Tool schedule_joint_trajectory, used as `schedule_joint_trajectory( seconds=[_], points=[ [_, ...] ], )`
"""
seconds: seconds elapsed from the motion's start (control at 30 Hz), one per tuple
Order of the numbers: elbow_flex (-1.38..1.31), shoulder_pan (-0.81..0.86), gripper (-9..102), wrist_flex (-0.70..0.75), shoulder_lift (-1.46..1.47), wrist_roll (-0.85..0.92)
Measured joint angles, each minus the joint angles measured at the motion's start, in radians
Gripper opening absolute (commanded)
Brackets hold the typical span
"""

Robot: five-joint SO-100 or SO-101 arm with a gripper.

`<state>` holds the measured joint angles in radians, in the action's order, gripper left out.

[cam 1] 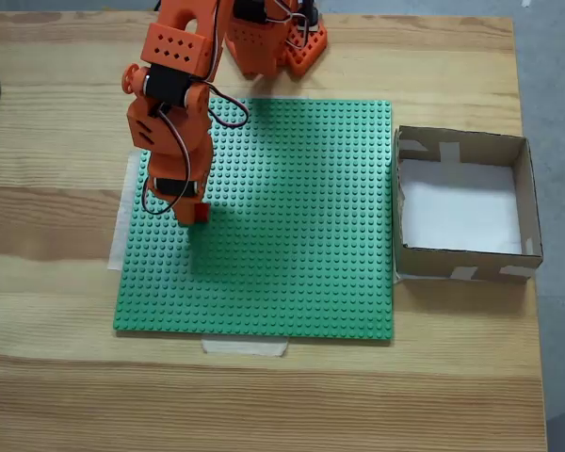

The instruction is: Pick the red lego block and put it in the box.

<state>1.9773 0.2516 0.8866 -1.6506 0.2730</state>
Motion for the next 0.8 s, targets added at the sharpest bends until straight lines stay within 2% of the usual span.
schedule_joint_trajectory(
  seconds=[0.33,0.8],
  points=[
    [0.0,-0.032,-1,0.023,-0.064,-0.032],
    [0.002,-0.167,-1,0.176,-0.347,-0.078]
  ],
)
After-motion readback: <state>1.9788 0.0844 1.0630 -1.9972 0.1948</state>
